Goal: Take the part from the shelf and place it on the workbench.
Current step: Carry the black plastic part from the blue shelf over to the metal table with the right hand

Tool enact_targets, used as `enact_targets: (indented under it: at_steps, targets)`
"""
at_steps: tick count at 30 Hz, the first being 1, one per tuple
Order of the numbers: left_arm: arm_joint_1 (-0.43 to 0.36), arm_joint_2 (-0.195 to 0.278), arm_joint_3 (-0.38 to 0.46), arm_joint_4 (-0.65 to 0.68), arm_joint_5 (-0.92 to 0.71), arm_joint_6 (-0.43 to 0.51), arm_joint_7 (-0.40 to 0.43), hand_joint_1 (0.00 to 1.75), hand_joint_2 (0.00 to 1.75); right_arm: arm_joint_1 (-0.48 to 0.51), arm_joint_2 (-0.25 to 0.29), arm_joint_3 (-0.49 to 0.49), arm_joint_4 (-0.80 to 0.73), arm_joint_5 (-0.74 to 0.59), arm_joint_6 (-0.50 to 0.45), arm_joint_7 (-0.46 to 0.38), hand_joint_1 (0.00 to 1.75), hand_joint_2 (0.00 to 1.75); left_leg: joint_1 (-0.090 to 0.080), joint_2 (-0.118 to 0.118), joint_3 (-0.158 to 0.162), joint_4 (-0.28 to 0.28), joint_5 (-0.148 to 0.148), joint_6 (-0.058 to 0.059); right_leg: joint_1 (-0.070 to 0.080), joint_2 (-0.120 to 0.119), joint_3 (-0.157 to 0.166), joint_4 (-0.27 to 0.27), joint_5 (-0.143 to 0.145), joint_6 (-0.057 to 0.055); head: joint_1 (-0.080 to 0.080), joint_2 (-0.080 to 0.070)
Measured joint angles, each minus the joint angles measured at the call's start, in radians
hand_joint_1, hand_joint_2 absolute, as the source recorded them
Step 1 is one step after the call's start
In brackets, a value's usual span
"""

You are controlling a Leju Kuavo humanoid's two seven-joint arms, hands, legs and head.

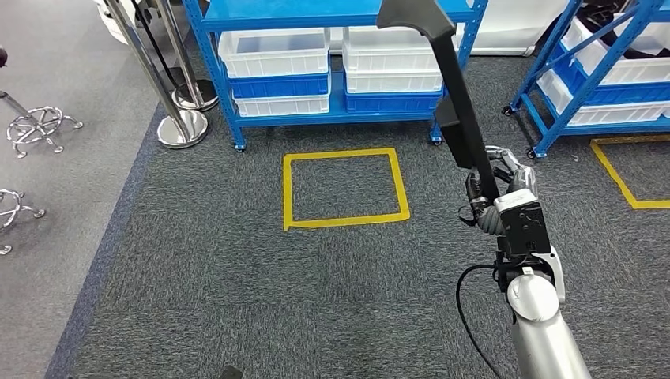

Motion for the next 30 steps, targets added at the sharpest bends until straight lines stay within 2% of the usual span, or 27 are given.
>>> enact_targets:
  at_steps: [1, 2, 4, 5, 6, 7, 9, 11, 13, 15, 16, 17, 19, 20, 21, 22, 23, 24, 25, 26, 27, 30]
  targets:
    - [0.0, 0.0, 0.0, 0.0, 0.0, 0.0, 0.0, 0.0, 1.75, 0.0, 0.0, 0.0, 0.0, 0.0, 0.0, 0.0, 1.75, 1.75, 0.001, 0.002, -0.001, -0.011, 0.011, 0.007, 0.001, 0.0, -0.007, 0.018, -0.021, 0.001, 0.0, 0.0]
    - [-0.001, 0.0, 0.0, 0.0, 0.0, 0.0, 0.001, 0.0, 1.75, 0.0, 0.0, 0.0, 0.0, 0.0, 0.0, 0.0, 1.75, 1.75, 0.002, 0.003, -0.005, -0.018, 0.02, 0.013, 0.003, 0.001, -0.021, 0.057, -0.056, 0.001, 0.001, 0.0]
    - [-0.002, 0.0, 0.0, 0.0, 0.0, 0.0, 0.003, 0.0, 1.75, 0.0, 0.0, 0.0, 0.002, 0.0, 0.0, 0.0, 1.75, 1.75, -0.001, 0.004, -0.021, -0.017, 0.03, 0.02, 0.008, 0.003, -0.059, 0.169, -0.132, -0.001, 0.001, 0.0]
    - [-0.002, 0.0, 0.0, 0.0, 0.0, 0.0, 0.003, 0.0, 1.75, 0.001, 0.0, 0.0, 0.003, 0.0, 0.0, 0.001, 1.75, 1.75, -0.003, 0.004, -0.03, -0.014, 0.034, 0.021, 0.009, 0.003, -0.071, 0.214, -0.153, 0.0, 0.001, 0.0]
    - [-0.001, 0.0, 0.001, 0.0, 0.0, 0.0, 0.004, 0.0, 1.75, 0.002, 0.0, 0.0, 0.004, 0.0, 0.0, 0.001, 1.75, 1.75, -0.004, 0.005, -0.039, -0.01, 0.038, 0.022, 0.009, 0.003, -0.068, 0.23, -0.154, 0.0, 0.0, 0.0]
    - [-0.001, 0.0, 0.001, 0.0, 0.0, 0.0, 0.004, 0.0, 1.75, 0.002, 0.0, 0.0, 0.005, 0.0, 0.0, 0.002, 1.75, 1.75, -0.005, 0.005, -0.05, -0.005, 0.041, 0.021, 0.009, 0.003, -0.049, 0.212, -0.14, 0.001, 0.001, 0.0]
    - [-0.001, -0.001, 0.001, 0.0, 0.0, 0.0, 0.005, 0.0, 1.75, 0.001, 0.0, 0.0, 0.005, 0.0, 0.001, 0.004, 1.75, 1.75, -0.005, 0.004, -0.07, 0.012, 0.045, 0.018, 0.009, 0.001, 0.029, 0.097, -0.098, -0.001, 0.001, 0.0]
    - [-0.001, -0.001, 0.001, 0.0, 0.0, 0.0, 0.005, 0.0, 1.75, -0.001, 0.0, 0.0, 0.005, 0.003, 0.003, 0.007, 1.75, 1.75, -0.008, 0.004, -0.085, 0.029, 0.047, 0.011, 0.013, 0.0, 0.079, 0.012, -0.077, -0.007, 0.0, 0.0]
    - [-0.001, -0.002, 0.002, 0.0, -0.001, 0.0, 0.005, 0.0, 1.75, -0.001, -0.001, 0.0, 0.006, 0.01, 0.006, 0.011, 1.75, 1.75, -0.009, 0.003, -0.092, 0.036, 0.052, 0.001, 0.017, 0.003, 0.079, 0.002, -0.071, -0.016, 0.0, 0.0]
    - [-0.001, -0.002, 0.004, 0.0, -0.001, 0.0, 0.004, 0.0, 1.75, -0.002, -0.001, 0.0, 0.008, 0.017, 0.007, 0.013, 1.75, 1.75, -0.008, 0.002, -0.099, 0.042, 0.05, -0.011, 0.013, 0.003, 0.073, -0.004, -0.063, -0.029, 0.0, 0.0]
    - [0.0, -0.002, 0.005, 0.0, -0.002, 0.001, 0.003, 0.0, 1.75, -0.002, -0.001, 0.0, 0.008, 0.019, 0.008, 0.013, 1.75, 1.75, -0.006, 0.001, -0.107, 0.06, 0.033, -0.018, 0.011, 0.002, 0.07, -0.006, -0.058, -0.035, 0.0, 0.0]
    - [0.0, -0.002, 0.006, 0.0, -0.003, 0.001, 0.002, 0.0, 1.75, -0.003, -0.001, 0.0, 0.009, 0.02, 0.008, 0.013, 1.75, 1.75, -0.002, 0.0, -0.122, 0.098, 0.002, -0.026, 0.01, 0.001, 0.065, -0.007, -0.052, -0.041, 0.0, 0.0]
    - [0.0, -0.002, 0.007, 0.0, -0.004, 0.002, 0.001, 0.0, 1.75, -0.003, -0.001, 0.0, 0.009, 0.021, 0.008, 0.013, 1.75, 1.75, 0.007, 0.0, -0.164, 0.219, -0.073, -0.039, 0.011, 0.001, 0.055, -0.007, -0.043, -0.045, -0.001, 0.0]
    - [0.001, -0.002, 0.008, 0.0, -0.005, 0.002, 0.001, 0.0, 1.75, -0.002, -0.001, 0.0, 0.01, 0.021, 0.008, 0.013, 1.75, 1.75, 0.011, 0.0, -0.181, 0.272, -0.096, -0.043, 0.011, 0.0, 0.049, -0.007, -0.039, -0.045, -0.001, 0.0]
    - [0.001, -0.002, 0.008, 0.0, -0.005, 0.002, 0.001, 0.0, 1.75, -0.002, -0.001, 0.0, 0.011, 0.021, 0.008, 0.014, 1.75, 1.75, 0.014, 0.0, -0.184, 0.299, -0.102, -0.046, 0.011, 0.001, 0.045, -0.007, -0.036, -0.044, -0.001, 0.0]
    - [0.001, -0.002, 0.009, 0.0, -0.005, 0.002, 0.001, 0.0, 1.75, -0.001, -0.001, 0.0, 0.012, 0.021, 0.008, 0.014, 1.75, 1.75, 0.016, 0.0, -0.169, 0.288, -0.089, -0.046, 0.011, 0.001, 0.041, -0.006, -0.033, -0.042, -0.001, 0.0]
    - [0.001, -0.002, 0.009, 0.0, -0.006, 0.002, 0.001, 0.0, 1.75, -0.001, -0.001, 0.0, 0.012, 0.023, 0.008, 0.014, 1.75, 1.75, 0.016, 0.0, -0.135, 0.24, -0.062, -0.043, 0.011, 0.001, 0.039, -0.006, -0.031, -0.041, -0.001, 0.0]
    - [0.0, -0.002, 0.009, 0.0, -0.007, 0.002, 0.001, 0.0, 1.75, -0.001, -0.001, 0.0, 0.013, 0.025, 0.009, 0.015, 1.75, 1.75, 0.015, -0.001, -0.091, 0.17, -0.037, -0.038, 0.011, 0.001, 0.038, -0.006, -0.029, -0.039, -0.001, 0.0]
    - [0.0, -0.002, 0.009, 0.0, -0.007, 0.002, 0.001, 0.0, 1.75, -0.002, -0.001, 0.0, 0.013, 0.029, 0.01, 0.015, 1.75, 1.75, 0.012, -0.002, -0.049, 0.102, -0.021, -0.031, 0.011, 0.001, 0.037, -0.007, -0.027, -0.036, 0.0, 0.0]
    - [-0.001, -0.002, 0.01, 0.0, -0.008, 0.002, 0.001, 0.0, 1.75, -0.002, -0.001, 0.0, 0.013, 0.033, 0.011, 0.015, 1.75, 1.75, 0.008, -0.003, -0.019, 0.051, -0.012, -0.025, 0.01, 0.001, 0.036, -0.009, -0.024, -0.031, -0.001, 0.0]
    - [-0.001, -0.001, 0.011, 0.0, -0.008, 0.002, 0.0, 0.0, 1.75, -0.002, -0.001, 0.0, 0.014, 0.038, 0.011, 0.015, 1.75, 1.75, 0.004, -0.003, -0.005, 0.023, -0.012, -0.02, 0.008, 0.001, 0.035, -0.011, -0.021, -0.026, -0.001, 0.0]
    - [0.0, -0.002, 0.016, 0.0, -0.009, 0.003, -0.001, 0.0, 1.75, 0.001, -0.002, 0.0, 0.019, 0.053, 0.011, 0.015, 1.75, 1.75, -0.003, -0.001, 0.003, -0.007, 0.0, -0.006, 0.003, 0.001, 0.034, -0.021, -0.013, -0.008, -0.001, 0.0]
